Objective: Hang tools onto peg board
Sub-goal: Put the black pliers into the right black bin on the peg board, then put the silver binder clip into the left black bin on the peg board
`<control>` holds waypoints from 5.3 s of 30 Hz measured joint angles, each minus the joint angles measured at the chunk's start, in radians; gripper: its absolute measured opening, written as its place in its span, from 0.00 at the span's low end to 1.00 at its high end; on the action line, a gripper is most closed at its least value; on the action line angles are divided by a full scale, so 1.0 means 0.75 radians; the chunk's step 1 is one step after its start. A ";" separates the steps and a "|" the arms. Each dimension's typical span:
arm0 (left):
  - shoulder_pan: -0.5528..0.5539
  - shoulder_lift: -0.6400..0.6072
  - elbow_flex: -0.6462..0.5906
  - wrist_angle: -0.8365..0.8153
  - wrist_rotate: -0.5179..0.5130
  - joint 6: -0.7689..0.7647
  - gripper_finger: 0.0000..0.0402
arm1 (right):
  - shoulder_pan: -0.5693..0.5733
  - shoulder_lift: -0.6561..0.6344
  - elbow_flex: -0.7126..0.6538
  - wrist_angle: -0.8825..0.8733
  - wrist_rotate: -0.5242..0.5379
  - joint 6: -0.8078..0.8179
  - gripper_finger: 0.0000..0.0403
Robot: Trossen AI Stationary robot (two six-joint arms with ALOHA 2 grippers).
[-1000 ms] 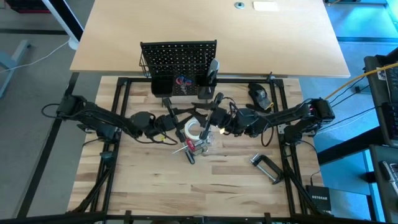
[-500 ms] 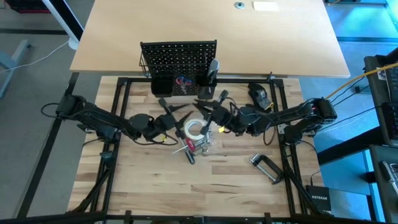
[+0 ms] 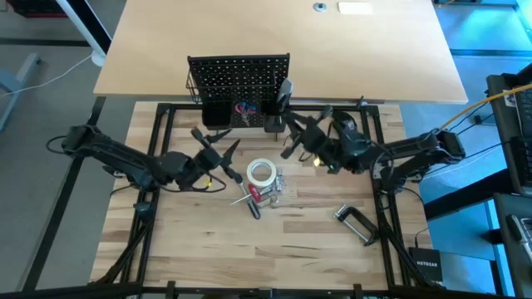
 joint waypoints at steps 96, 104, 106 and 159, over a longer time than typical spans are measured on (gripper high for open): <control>0.242 0.025 -0.001 -0.542 0.850 -0.624 0.43 | 0.056 -0.167 -0.634 -0.647 -0.589 0.867 0.45; 0.265 0.184 0.109 -0.706 0.912 -0.663 0.43 | 0.013 -0.168 -0.655 -0.675 -0.582 0.844 0.45; 0.265 0.237 0.162 -0.787 0.941 -0.695 0.43 | 0.018 -0.168 -0.655 -0.672 -0.564 0.844 0.45; 0.383 0.712 0.360 -1.297 1.325 -0.978 0.43 | -0.059 0.422 -0.479 -0.664 -0.778 0.393 0.45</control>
